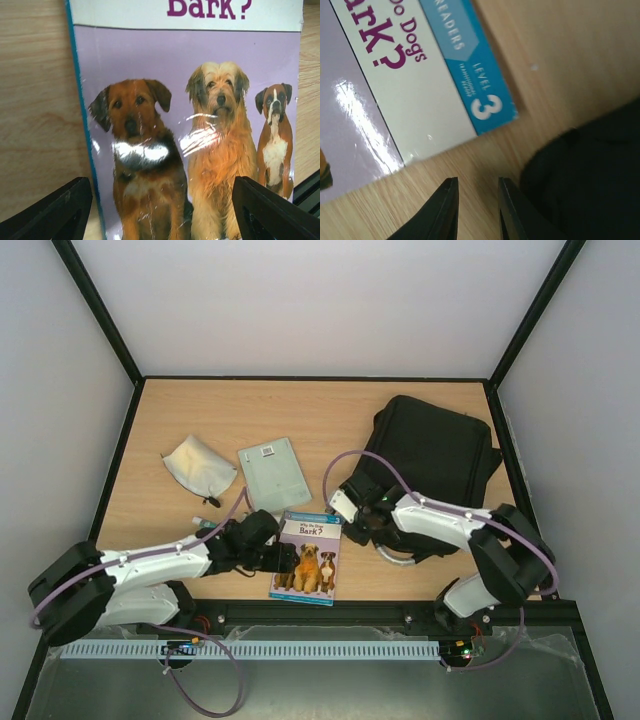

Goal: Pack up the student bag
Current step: Pick up the book from the center of the board.

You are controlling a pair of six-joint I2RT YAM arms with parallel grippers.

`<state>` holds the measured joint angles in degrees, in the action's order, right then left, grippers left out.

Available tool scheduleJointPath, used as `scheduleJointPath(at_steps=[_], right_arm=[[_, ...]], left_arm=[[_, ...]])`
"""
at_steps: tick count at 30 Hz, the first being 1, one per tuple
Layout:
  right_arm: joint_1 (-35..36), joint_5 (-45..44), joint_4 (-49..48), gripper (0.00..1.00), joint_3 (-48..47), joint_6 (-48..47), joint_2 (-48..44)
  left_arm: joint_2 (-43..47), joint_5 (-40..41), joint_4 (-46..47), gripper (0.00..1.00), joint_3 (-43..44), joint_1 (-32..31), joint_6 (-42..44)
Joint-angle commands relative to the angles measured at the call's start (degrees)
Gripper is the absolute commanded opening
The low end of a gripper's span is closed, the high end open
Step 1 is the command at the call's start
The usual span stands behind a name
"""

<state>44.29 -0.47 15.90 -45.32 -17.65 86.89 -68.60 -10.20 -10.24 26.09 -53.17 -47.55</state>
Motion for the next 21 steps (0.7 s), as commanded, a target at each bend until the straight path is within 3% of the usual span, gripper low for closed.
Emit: scheduleJointPath(at_steps=[1,7,15,21], right_arm=[[-2.09,-1.83,7.53,0.25,-2.11,-1.01,-6.85],[-1.96,12.68,11.04,0.34,-2.12,-2.29,-11.19],[-0.65,18.37,7.69,0.21,-1.98,-2.28,-4.29],[0.64,18.76,6.63,0.17,-1.57,-1.87,-1.61]], left_arm=[[6.09,3.07,-2.2,0.79,-2.72,-0.89,-4.1],[13.3,6.81,-4.96,0.77,-4.71,-0.69,-5.75],[17.48,4.29,-2.05,0.73,-7.04,0.08,-5.83],[17.57,3.7,-0.51,0.73,-8.38,0.56,-7.1]])
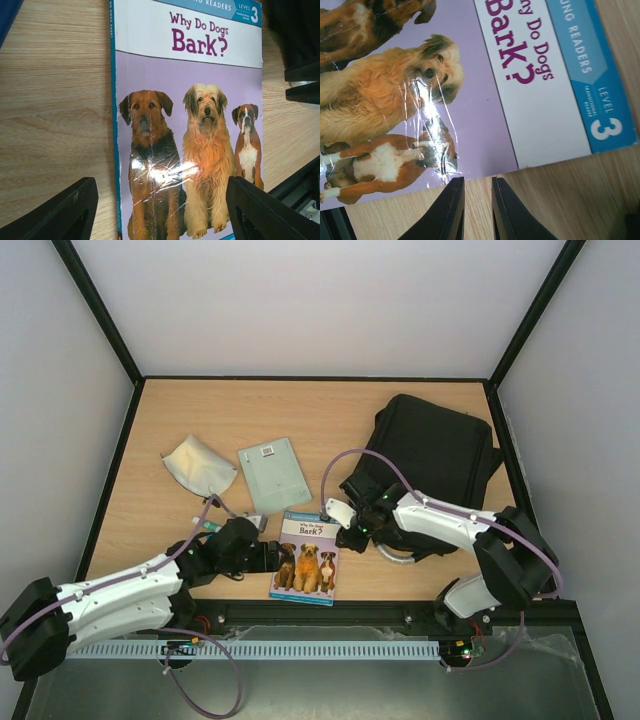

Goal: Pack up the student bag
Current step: Pick up the book from the center of the board.

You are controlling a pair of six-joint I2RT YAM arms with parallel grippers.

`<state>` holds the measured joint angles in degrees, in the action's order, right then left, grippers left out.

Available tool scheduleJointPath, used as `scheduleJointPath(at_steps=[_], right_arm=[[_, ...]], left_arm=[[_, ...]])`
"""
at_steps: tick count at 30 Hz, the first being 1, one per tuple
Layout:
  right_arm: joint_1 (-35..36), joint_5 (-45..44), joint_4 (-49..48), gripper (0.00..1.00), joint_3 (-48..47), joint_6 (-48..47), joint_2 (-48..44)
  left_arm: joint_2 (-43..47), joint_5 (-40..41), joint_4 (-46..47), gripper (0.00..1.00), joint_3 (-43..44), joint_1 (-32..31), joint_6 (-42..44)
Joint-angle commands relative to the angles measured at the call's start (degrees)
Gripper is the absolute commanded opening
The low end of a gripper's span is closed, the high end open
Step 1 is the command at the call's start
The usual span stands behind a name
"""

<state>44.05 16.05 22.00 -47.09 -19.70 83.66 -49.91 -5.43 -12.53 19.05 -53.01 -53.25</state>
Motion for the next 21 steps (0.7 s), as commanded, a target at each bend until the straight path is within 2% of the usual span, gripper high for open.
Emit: scheduleJointPath(at_steps=[1,8,21], right_arm=[[0.98,2.27,0.38,0.16,0.22,0.27,1.68],[2.04,2.67,-1.05,0.13,0.01,1.18,2.31],[3.94,-3.92,-1.52,0.09,0.53,2.02,13.96]], left_arm=[[-2.16,-1.56,3.0,0.73,-1.56,0.45,-1.53],[-7.5,-2.34,7.42,0.72,-2.48,0.45,-2.29],[-11.46,-7.56,13.24,0.8,-3.75,0.95,-7.17]])
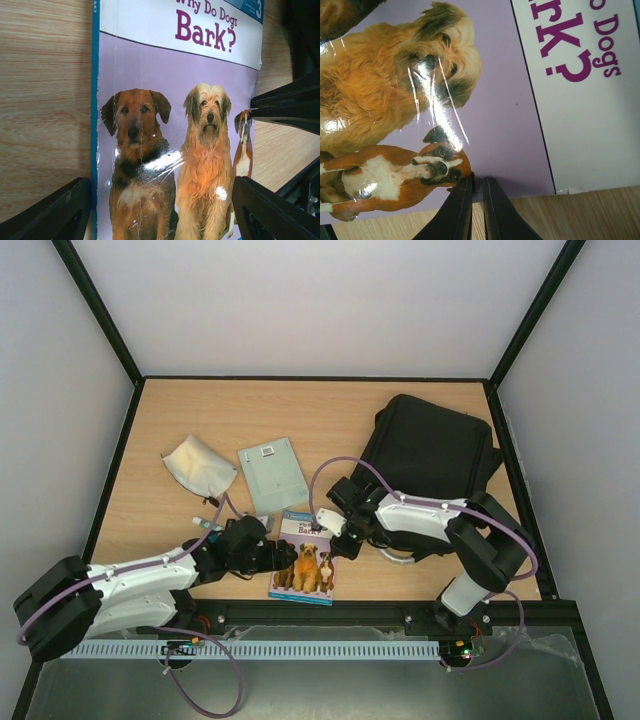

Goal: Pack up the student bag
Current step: Pick up the book from the center of the board.

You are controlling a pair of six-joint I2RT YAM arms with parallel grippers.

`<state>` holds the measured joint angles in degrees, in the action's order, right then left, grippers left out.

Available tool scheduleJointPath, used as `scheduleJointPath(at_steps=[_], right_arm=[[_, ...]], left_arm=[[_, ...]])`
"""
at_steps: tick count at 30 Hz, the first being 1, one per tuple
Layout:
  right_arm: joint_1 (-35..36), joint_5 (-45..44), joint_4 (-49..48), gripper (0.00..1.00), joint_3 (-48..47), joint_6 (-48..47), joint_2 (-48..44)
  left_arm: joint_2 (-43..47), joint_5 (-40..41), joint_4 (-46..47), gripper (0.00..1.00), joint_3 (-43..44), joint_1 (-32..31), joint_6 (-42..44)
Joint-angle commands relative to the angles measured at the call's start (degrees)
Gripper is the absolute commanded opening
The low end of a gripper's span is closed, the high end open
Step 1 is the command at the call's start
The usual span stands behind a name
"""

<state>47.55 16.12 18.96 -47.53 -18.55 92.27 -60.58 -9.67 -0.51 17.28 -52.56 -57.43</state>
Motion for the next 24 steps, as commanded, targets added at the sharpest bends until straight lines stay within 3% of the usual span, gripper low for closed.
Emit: scheduleJointPath(at_steps=[1,9,14,24], right_arm=[[0.44,-4.21,1.66,0.09,0.86,0.88,6.25],[0.44,-5.25,2.01,0.09,0.67,0.92,9.11],[0.39,-5.3,2.22,0.09,0.44,1.1,10.11],[0.44,-5.76,2.65,0.09,0.4,1.27,11.5]], left_arm=[[-0.59,-4.02,1.74,0.8,-2.17,0.62,-3.44],[2.83,-7.87,7.27,0.79,-4.62,2.56,-6.97],[2.8,-9.93,10.45,0.7,-4.91,3.33,-7.13],[3.33,-11.07,11.79,0.62,-2.26,3.84,-7.36]])
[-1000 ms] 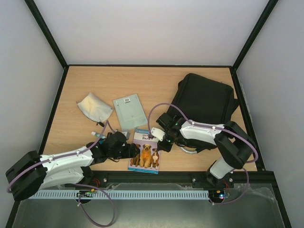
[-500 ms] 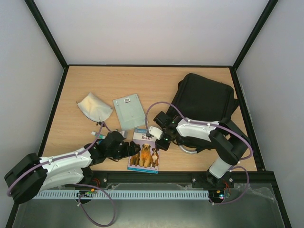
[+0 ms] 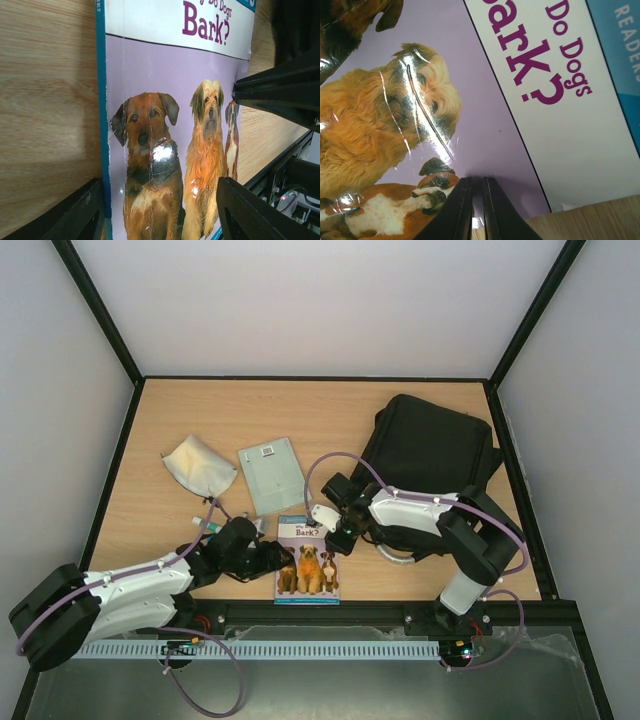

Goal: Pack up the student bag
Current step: Pick up the book from the center of the board.

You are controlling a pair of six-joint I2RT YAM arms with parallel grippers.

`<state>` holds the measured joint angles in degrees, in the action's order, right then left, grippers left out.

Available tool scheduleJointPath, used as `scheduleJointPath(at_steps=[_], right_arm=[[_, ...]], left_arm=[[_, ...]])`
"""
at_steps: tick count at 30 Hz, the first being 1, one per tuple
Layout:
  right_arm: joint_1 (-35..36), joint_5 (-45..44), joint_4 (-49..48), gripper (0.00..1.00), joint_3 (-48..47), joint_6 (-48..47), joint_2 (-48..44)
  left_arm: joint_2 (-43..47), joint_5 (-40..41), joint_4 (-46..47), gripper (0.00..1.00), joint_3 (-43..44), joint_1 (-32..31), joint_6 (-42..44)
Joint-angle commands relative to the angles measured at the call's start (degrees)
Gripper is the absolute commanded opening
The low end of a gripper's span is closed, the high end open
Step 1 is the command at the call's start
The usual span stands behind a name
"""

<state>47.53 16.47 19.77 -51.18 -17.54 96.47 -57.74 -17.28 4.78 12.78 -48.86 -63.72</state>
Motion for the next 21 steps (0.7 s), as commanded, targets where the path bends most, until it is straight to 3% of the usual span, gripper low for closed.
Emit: scheduleJointPath(at_steps=[1,10,21], right_arm=[[0.46,-6.08,1.92,0.09,4.0,0.31,7.43],[0.46,-5.66,2.2,0.1,4.06,0.29,7.56],[0.44,-5.83,2.29,0.11,3.84,0.29,7.5]], left_arm=[[0.18,-3.77,7.35,0.62,2.25,0.24,-1.2],[-3.15,-3.81,11.66,0.47,2.45,0.29,-2.56],[1.4,0.16,7.32,0.31,2.08,0.34,-2.37]])
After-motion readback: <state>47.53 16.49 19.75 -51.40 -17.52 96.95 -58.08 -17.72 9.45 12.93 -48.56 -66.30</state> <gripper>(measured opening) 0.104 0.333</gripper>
